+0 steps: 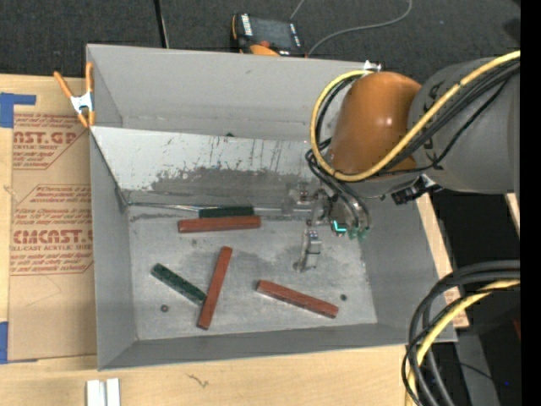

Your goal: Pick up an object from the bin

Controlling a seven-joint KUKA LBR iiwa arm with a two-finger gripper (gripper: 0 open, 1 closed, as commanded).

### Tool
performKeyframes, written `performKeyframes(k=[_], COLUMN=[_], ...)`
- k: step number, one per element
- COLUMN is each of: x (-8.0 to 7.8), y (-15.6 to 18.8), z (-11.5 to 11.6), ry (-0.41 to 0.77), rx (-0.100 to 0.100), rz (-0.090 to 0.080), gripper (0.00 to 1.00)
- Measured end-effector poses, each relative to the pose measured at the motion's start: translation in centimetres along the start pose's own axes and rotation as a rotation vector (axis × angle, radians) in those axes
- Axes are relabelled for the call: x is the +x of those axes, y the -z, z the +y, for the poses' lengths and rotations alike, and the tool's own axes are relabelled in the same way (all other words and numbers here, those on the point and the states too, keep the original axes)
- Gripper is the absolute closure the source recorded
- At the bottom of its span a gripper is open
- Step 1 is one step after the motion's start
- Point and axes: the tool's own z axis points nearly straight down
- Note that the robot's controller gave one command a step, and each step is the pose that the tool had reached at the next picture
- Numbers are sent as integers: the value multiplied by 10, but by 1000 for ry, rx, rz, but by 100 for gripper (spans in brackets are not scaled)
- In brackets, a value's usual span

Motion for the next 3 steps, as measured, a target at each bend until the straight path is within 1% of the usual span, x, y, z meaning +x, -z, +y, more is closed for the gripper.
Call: performKeyframes(k=[1,2,3], x=[74,70,61], y=[-94,-89,73], z=[-29,-28,-23], ry=[56,58,74], rx=[0,0,1], rz=[2,-6,-15], gripper=[0,100,100])
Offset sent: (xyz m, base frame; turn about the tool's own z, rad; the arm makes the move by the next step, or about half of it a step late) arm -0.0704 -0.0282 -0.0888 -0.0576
